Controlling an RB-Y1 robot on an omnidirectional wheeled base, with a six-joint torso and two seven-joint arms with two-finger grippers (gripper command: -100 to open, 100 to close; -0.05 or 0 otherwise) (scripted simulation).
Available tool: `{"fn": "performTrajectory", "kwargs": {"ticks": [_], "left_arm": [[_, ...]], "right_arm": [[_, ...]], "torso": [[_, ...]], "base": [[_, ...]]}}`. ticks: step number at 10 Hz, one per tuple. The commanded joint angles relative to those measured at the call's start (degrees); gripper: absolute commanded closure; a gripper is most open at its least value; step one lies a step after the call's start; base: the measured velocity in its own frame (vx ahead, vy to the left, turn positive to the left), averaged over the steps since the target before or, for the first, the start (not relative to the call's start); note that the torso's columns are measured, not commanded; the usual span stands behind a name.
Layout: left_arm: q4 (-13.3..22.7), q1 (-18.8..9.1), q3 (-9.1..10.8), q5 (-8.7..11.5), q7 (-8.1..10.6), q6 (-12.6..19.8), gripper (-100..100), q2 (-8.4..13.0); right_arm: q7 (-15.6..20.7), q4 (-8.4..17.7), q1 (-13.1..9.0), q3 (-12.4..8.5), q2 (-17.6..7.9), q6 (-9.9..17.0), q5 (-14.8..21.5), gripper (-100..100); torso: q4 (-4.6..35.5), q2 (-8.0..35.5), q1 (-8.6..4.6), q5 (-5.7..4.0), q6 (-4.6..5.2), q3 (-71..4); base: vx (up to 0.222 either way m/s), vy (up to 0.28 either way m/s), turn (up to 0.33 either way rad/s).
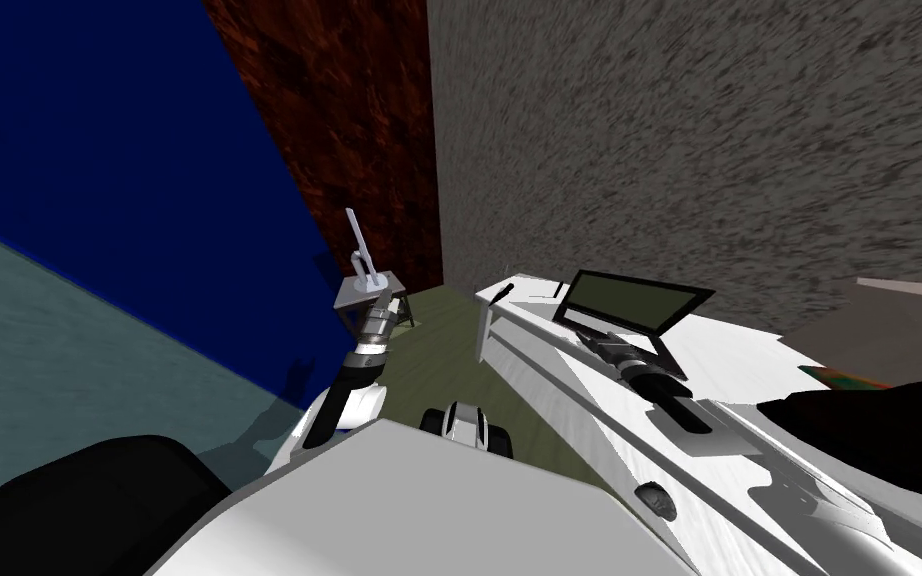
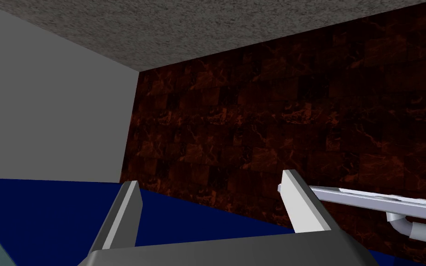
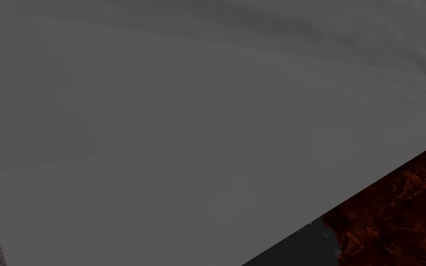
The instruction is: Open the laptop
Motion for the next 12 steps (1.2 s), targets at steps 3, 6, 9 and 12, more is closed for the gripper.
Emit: {"fn": "performTrajectory", "kwargs": {"ticks": [3,6,9,12], "left_arm": [[0.0,0.01,0.01,0.0,0.0,0.0,0,0.0],[0.0,0.0,0.0,0.0,0.0,0.0,0,0.0],[0.0,0.01,0.01,0.0,0.0,0.0,0,0.0],[0.0,0.0,0.01,0.0,0.0,0.0,0,0.0]], "right_arm": [[3.44,6.5,-2.03,-0.76,-6.7,4.08,0.92,-100],[4.86,11.3,-2.9,-1.0,-8.96,5.48,1.34,-100],[6.23,14.4,-3.72,-1.22,-11.14,6.86,1.72,-100],[8.8,19.14,-5.2,-1.6,-15.04,9.49,2.36,-100]], "torso": [[0.0,0.03,-0.11,-0.02,0.05,0.01],[0.02,0.06,-0.07,-0.02,0.0,0.03],[-0.01,0.0,-0.05,-0.01,0.03,0.0],[0.0,0.02,-0.08,-0.01,0.01,0.0]], "base": [[0.07,0.063,0.163],[0.062,0.048,0.123],[0.062,0.053,0.086],[0.059,0.042,0.149]]}}
